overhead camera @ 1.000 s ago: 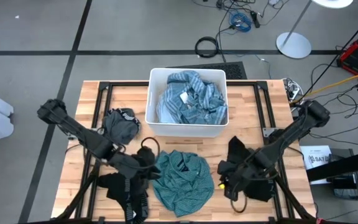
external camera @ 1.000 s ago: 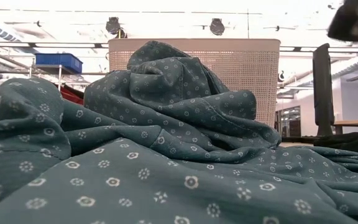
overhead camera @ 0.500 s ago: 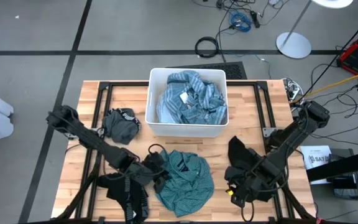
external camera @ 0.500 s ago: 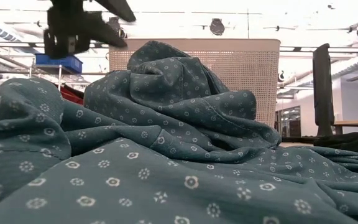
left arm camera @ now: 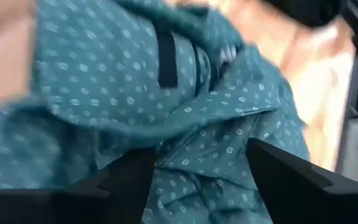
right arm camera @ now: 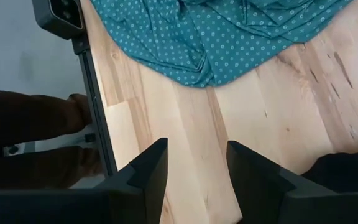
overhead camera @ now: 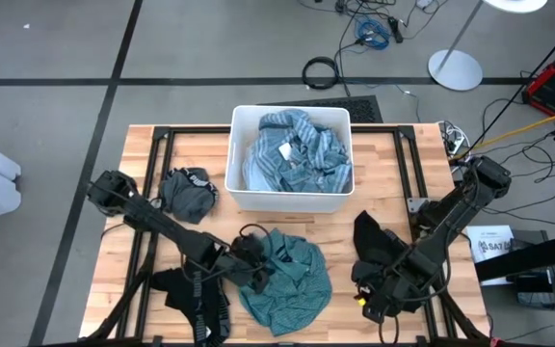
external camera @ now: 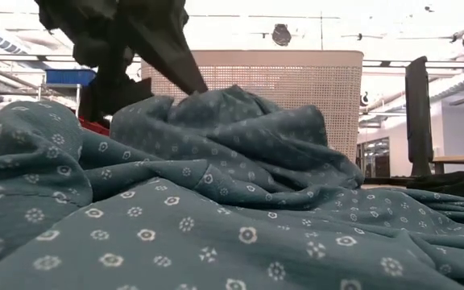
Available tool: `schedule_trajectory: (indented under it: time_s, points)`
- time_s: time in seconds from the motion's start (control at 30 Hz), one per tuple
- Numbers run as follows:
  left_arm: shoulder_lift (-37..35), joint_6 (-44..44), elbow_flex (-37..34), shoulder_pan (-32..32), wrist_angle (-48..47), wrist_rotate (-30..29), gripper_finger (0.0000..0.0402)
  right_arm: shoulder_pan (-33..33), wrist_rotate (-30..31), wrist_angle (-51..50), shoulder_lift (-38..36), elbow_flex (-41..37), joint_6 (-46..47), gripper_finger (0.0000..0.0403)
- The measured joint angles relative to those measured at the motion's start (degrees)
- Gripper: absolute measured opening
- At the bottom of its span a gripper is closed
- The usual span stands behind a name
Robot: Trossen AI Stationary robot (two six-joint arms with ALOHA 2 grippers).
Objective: Sort clothes
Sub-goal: Adjust the white laundry organizer on the table
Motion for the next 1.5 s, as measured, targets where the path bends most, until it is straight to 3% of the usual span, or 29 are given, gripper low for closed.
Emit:
schedule_trajectory:
  time_s: [0.13, 0.27, 0.37, 0.57, 0.87, 1.03, 1.2, 1.23, 1.37, 1.5]
  points:
    - [-0.12, -1.39, 0.00, 0.42, 1.06, 12.49, 0.0267, 1.00, -0.14, -0.95, -0.02, 0.00, 1.50, 0.0151]
    - [-0.34, -1.39, 0.02, -0.28, 1.73, 17.04, 0.0267, 1.07, 0.05, -1.35, -0.13, 0.00, 1.57, 0.0151]
    - [-0.34, -1.51, 0.02, -0.22, 0.98, 14.51, 0.0267, 0.87, 0.37, -1.40, -0.37, 0.00, 1.49, 0.0151]
    - [-0.30, -2.85, 0.02, 1.98, -0.05, 3.80, 0.0267, 0.87, 0.41, -1.55, -0.39, 0.00, 1.52, 0.0151]
    - [2.77, 0.44, 0.02, 7.35, 7.01, 2.65, 0.0262, 0.09, 0.34, -1.75, -0.39, 0.00, 1.49, 0.0151]
    - [4.12, 3.38, 0.07, 8.21, 13.13, 2.72, 0.0190, 0.05, 0.32, -1.99, -0.39, 0.00, 1.44, 0.0151]
    - [4.12, 4.16, 0.07, 8.23, 13.92, 3.57, 0.0037, 0.04, 0.32, -2.52, -0.65, 0.00, 1.57, 0.0151]
    - [4.12, 4.54, 0.07, 8.23, 14.51, 3.97, 0.0022, 0.05, 0.31, -2.76, -1.10, 0.00, 1.57, 0.0151]
    - [3.62, 5.86, 0.05, 8.23, 21.11, 8.64, 0.0016, 0.06, 1.62, -6.54, -4.78, 0.00, -0.14, 0.0151]
    - [0.49, 9.16, 0.04, 7.67, 31.30, 14.09, 0.0010, 0.06, 6.91, -8.92, -10.56, 0.00, -4.25, 0.0151]
